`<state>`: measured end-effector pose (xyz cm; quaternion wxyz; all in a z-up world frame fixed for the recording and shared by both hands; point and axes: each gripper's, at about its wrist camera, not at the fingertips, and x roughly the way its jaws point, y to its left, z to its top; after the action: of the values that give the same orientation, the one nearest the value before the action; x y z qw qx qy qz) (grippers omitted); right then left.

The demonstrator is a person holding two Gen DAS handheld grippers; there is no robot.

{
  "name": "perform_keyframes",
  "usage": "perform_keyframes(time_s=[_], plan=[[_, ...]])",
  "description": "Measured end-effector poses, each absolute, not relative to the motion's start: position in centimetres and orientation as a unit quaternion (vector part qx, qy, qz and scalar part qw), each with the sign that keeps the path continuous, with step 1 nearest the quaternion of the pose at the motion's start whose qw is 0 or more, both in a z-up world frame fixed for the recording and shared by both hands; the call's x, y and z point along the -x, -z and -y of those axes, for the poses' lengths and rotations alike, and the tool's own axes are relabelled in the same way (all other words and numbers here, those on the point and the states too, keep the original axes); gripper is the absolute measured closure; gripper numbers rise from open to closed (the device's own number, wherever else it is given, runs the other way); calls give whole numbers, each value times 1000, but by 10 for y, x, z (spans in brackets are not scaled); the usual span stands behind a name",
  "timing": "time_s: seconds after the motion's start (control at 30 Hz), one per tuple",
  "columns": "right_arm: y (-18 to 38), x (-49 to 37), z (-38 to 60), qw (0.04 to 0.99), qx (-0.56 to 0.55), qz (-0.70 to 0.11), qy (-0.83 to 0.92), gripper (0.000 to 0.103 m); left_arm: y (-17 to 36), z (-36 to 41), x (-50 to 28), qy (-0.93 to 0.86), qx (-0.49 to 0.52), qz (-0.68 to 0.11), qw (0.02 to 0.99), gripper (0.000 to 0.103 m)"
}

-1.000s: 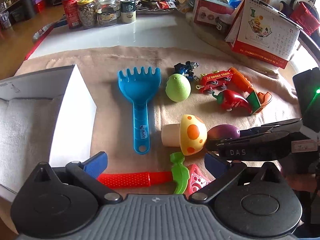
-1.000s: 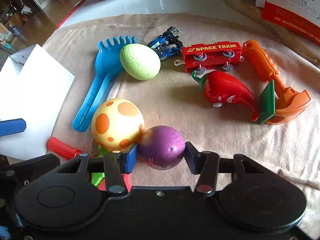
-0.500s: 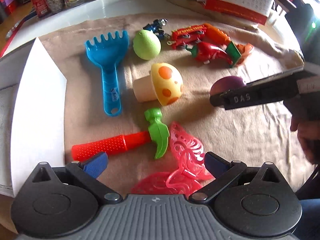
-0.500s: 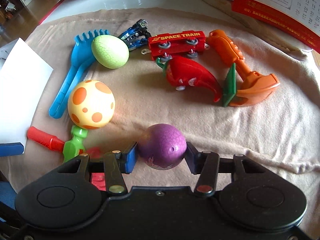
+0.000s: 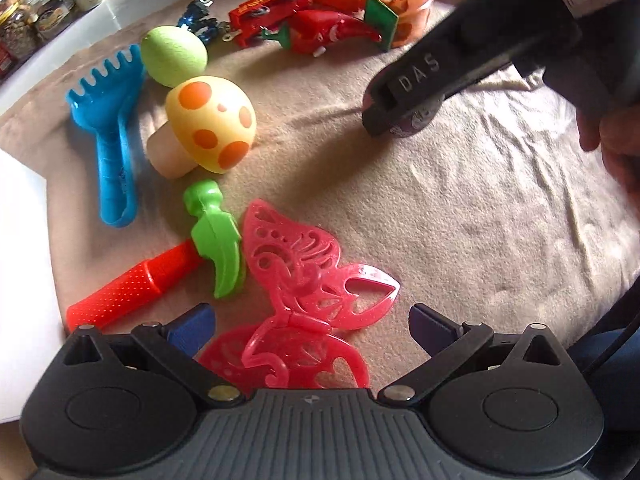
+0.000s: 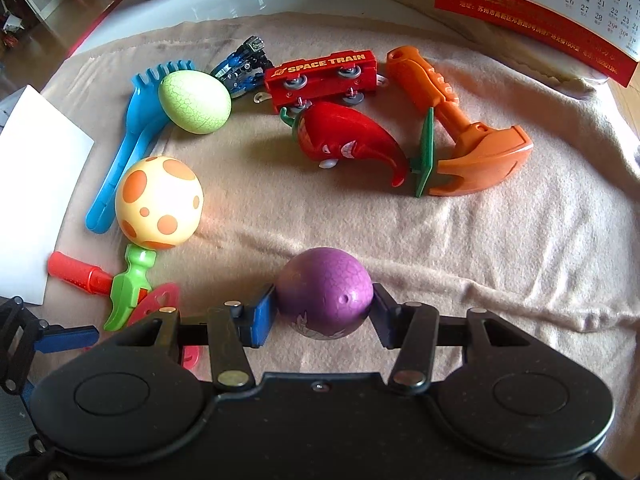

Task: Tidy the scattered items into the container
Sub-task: 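Grasp the pink butterfly cutout with the left tool and lift it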

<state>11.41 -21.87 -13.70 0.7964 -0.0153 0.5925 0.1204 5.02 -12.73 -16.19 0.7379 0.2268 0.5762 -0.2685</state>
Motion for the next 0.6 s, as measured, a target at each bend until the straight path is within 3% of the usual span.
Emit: perform_keyframes(time_s=[0.17, 0.33, 0.4, 0.6], plan=[[138, -115, 223, 795, 14, -595, -118, 53, 177, 133, -44, 271, -269, -565, 731, 4], [139, -114, 224, 794, 14, -596, -120, 53, 172, 123, -51, 277, -223, -572, 739, 26], [139, -114, 224, 793, 14, -597, -120, 53, 167, 121, -52, 277, -215, -567, 745, 47], [143, -113, 223, 790, 18, -601, -121, 52, 164, 113, -55, 283, -189, -574, 745, 48]])
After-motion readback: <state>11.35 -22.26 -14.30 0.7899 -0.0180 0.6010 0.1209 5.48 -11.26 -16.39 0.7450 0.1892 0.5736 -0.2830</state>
